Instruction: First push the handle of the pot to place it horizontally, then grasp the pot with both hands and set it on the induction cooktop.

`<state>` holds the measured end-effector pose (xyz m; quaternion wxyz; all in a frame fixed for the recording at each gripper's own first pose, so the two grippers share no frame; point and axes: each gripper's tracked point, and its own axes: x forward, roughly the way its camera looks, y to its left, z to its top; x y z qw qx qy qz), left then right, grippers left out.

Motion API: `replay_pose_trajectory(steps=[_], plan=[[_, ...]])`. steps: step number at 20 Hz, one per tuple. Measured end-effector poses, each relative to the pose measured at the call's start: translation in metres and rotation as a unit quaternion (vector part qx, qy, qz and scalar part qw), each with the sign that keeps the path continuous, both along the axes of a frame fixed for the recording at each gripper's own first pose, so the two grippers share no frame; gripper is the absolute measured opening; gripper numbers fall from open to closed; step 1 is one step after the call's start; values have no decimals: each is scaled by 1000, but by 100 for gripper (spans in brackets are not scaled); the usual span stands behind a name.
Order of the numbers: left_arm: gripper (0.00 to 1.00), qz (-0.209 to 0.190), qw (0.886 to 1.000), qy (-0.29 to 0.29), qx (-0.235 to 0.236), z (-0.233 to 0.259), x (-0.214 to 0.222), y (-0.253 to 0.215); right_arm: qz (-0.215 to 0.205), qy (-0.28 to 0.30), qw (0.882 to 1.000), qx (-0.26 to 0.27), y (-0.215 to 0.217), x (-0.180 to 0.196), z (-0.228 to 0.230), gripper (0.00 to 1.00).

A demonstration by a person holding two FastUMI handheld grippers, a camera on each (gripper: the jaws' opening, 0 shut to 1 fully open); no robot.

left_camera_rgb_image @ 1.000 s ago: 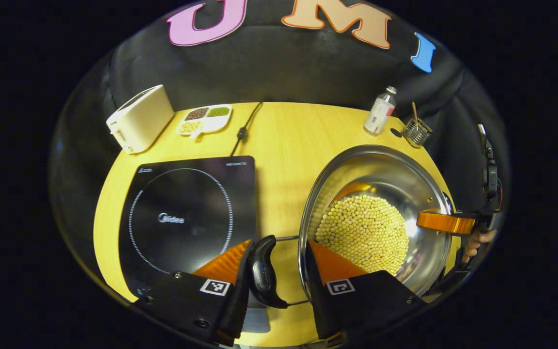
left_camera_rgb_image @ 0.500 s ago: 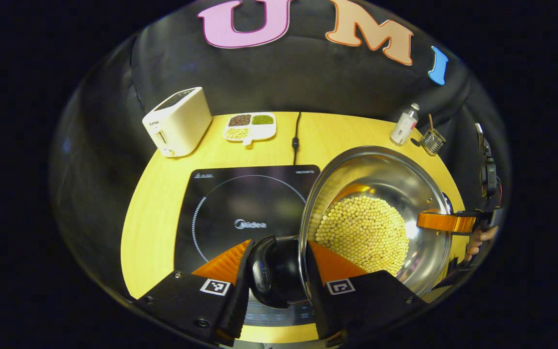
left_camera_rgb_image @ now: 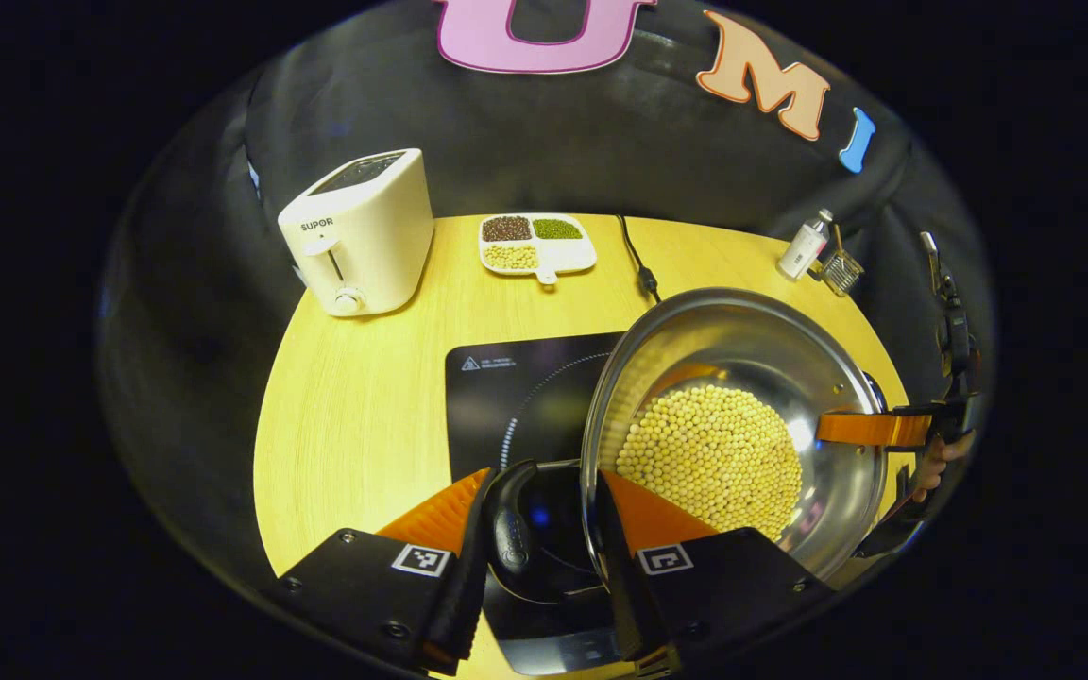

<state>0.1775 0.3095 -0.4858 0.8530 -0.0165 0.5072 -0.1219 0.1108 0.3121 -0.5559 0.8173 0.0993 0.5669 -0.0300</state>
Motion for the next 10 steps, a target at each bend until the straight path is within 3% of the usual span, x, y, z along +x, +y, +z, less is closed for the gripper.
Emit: replay_pose_trajectory(steps=[3,4,6,9,10], plan=[[57,-13,1000,-22,-9,-2,14,16,-11,6,1000,-15,16,2,1,54],[58,-16,1000,-24,-10,-4,17,20,-14,6,1000,-19,20,3,1,49],[58,-24,999,-38,-5,-3,25,31,-18,10,1000,-22,31,1,-2,57],[58,-35,998,-49,1,-5,31,38,-27,8,999,-22,38,0,-5,49],[58,-37,998,-48,2,-4,30,38,-28,9,999,-20,39,0,-4,54]])
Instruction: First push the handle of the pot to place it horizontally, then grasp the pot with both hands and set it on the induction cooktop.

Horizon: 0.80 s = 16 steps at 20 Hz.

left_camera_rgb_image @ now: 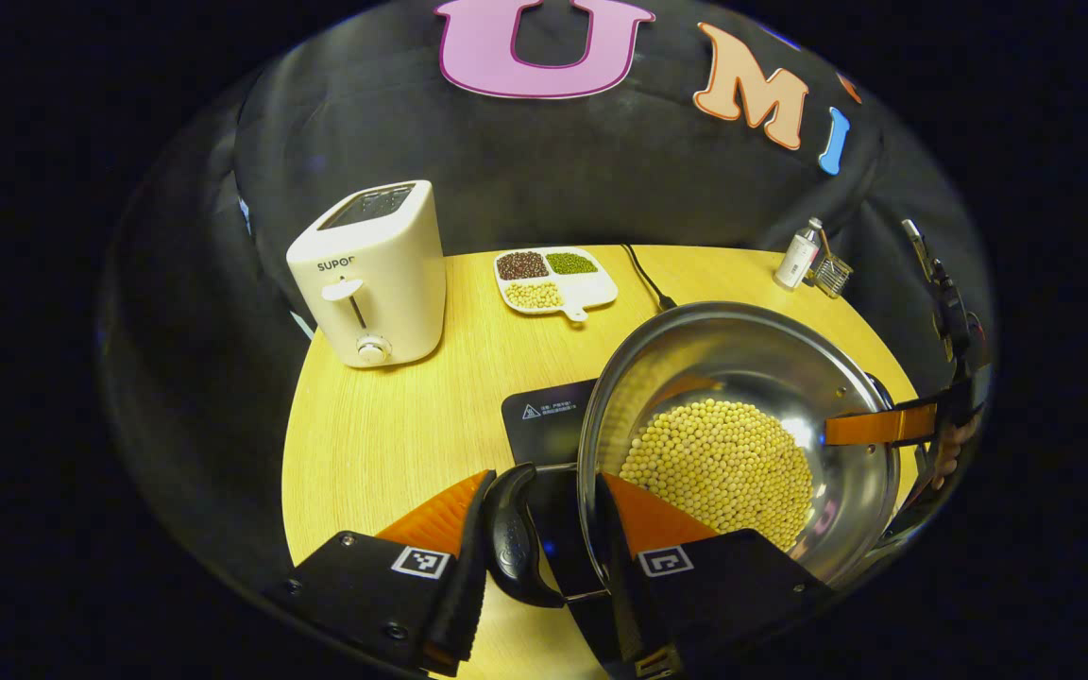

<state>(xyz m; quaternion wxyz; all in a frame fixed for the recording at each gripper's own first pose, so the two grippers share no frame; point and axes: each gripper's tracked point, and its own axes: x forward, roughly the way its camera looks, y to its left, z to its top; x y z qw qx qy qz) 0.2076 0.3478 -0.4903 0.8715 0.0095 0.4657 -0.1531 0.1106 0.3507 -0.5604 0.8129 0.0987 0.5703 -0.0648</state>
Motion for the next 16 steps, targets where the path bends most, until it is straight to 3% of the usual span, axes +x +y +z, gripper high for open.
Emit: replay_pose_trajectory(steps=[2,4,6,7,9,13,15,16], plan=[[59,2,1000,5,4,-2,-1,1,3,3,1000,2,0,-1,-2,49],[65,6,1000,8,24,-1,-2,4,4,-1,1000,-6,-3,-2,1,55],[70,8,999,0,42,6,-4,6,16,-6,1000,12,7,-3,5,63],[74,16,999,-11,50,13,-1,7,22,-5,1000,23,10,-5,6,75],[95,34,997,-28,57,23,0,10,30,-13,999,32,11,-4,13,88],[99,78,990,-57,101,56,-9,29,39,-52,995,70,10,3,37,99],[98,105,983,-92,118,87,-13,31,42,-71,993,87,0,7,52,94],[98,114,981,-101,117,99,-22,23,44,-80,991,96,-6,6,62,99]])
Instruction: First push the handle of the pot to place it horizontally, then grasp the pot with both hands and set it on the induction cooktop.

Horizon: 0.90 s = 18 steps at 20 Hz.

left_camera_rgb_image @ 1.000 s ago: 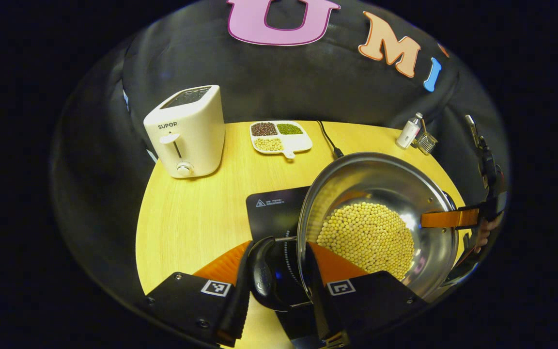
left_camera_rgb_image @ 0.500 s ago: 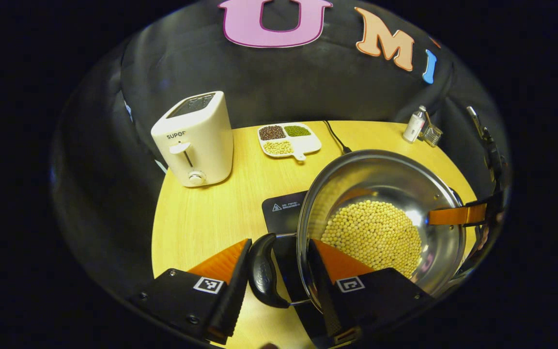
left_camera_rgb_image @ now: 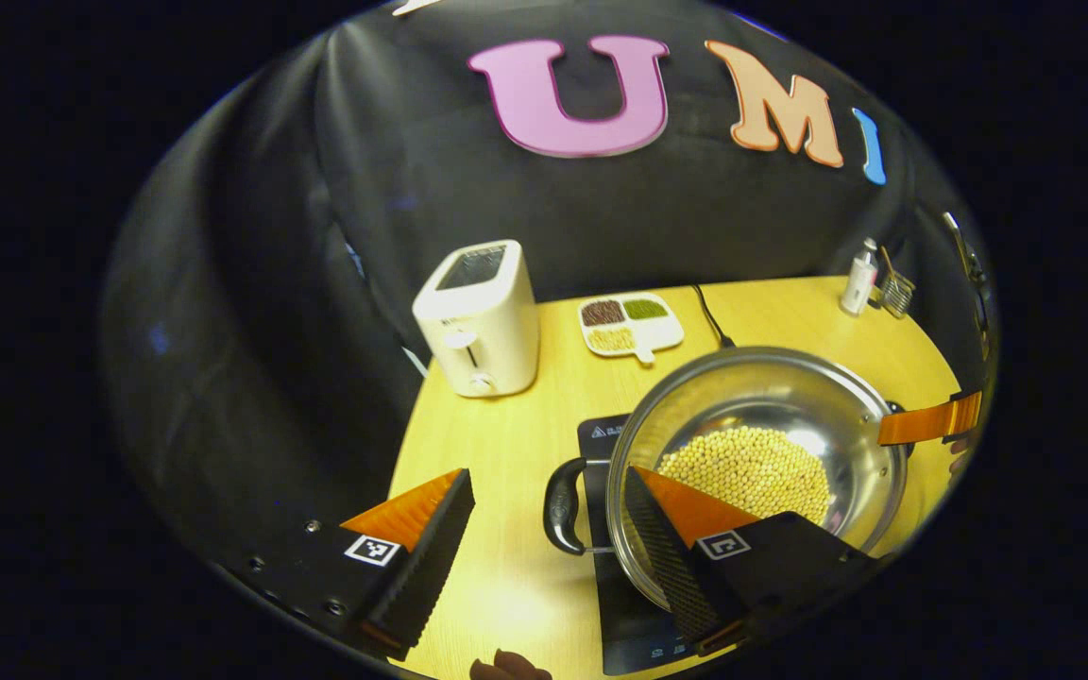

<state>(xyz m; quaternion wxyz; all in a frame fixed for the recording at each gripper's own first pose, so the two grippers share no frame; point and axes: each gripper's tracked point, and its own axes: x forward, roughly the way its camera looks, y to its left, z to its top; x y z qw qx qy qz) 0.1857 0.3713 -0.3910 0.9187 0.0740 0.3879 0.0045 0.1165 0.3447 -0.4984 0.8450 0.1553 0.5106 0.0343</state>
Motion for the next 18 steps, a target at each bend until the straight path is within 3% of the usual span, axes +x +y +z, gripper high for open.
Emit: replay_pose_trajectory(steps=[4,5,7,8,11,13,14,15,18], plan=[[98,26,999,-21,-24,30,-41,-46,12,-34,999,17,-48,-17,26,94],[98,38,999,-15,-33,31,-56,-60,13,-37,999,13,-65,-26,26,98],[98,58,996,-1,-66,31,-88,-97,12,-42,999,13,-97,-48,26,94],[98,67,995,6,-79,30,-103,-114,14,-44,999,9,-113,-60,25,99],[99,105,992,6,-76,38,-139,-141,24,-49,998,-12,-158,-92,29,99],[97,94,992,-12,-80,60,-154,-168,16,-74,997,-8,-177,-100,52,99],[96,82,993,-27,-76,73,-154,-177,15,-89,996,-10,-187,-102,64,94],[96,71,994,-42,-71,87,-151,-185,14,-104,994,-15,-196,-103,77,99],[95,40,992,-85,-80,128,-138,-216,4,-153,988,-22,-214,-101,125,99]])
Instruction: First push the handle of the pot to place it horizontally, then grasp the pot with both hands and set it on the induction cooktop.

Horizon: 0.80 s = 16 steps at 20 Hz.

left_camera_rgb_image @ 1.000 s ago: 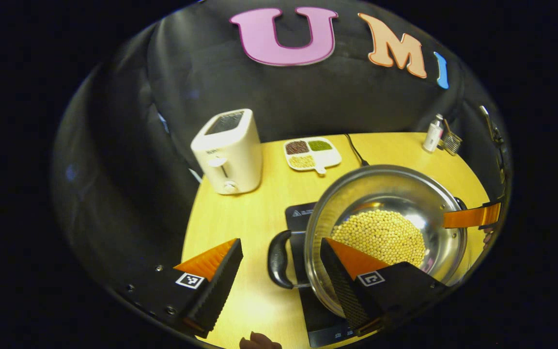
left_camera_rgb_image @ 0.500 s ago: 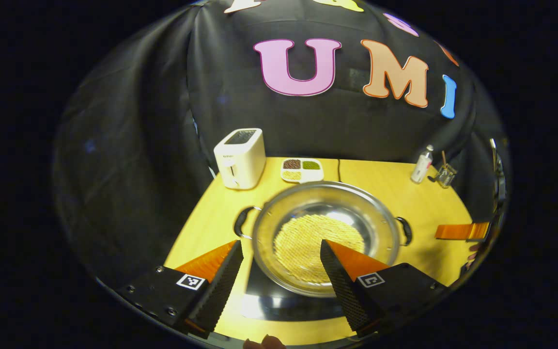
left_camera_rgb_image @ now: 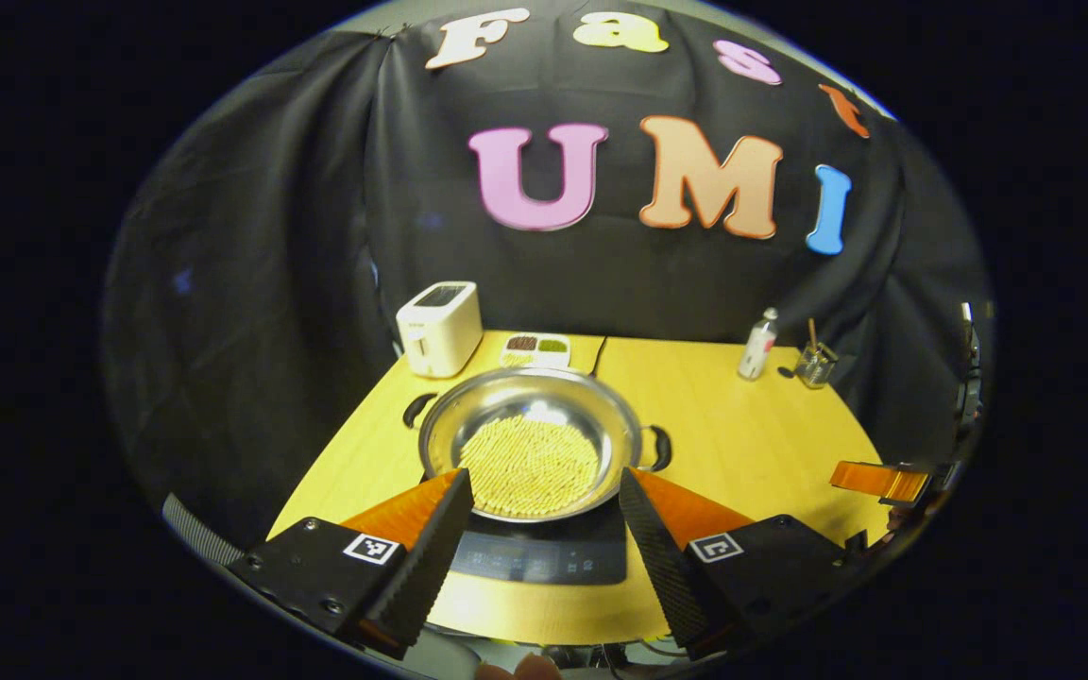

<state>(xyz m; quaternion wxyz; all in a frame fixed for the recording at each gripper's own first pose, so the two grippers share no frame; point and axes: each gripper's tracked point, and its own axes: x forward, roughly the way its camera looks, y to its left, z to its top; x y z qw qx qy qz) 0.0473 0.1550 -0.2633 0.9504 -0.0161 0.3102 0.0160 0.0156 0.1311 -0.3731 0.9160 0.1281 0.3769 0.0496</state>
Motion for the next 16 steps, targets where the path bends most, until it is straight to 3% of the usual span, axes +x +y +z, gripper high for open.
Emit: replay_pose_trajectory(steps=[5,7,8,11,13,16], plan=[[95,-19,995,-96,-31,98,-1,-34,0,-104,994,-22,-6,-4,113,98],[95,-27,987,-155,-18,149,-8,-38,7,-154,987,-46,-5,-9,165,98],[94,-35,982,-187,-7,172,-13,-40,10,-180,982,-58,-2,-15,193,92],[93,-68,964,-258,11,225,-29,-63,5,-255,963,-85,-2,-41,268,92],[94,-82,957,-277,4,243,-44,-80,0,-290,952,-98,-5,-55,300,92],[94,-78,958,-275,-13,252,-64,-83,1,-324,940,-110,-7,-62,325,93]])
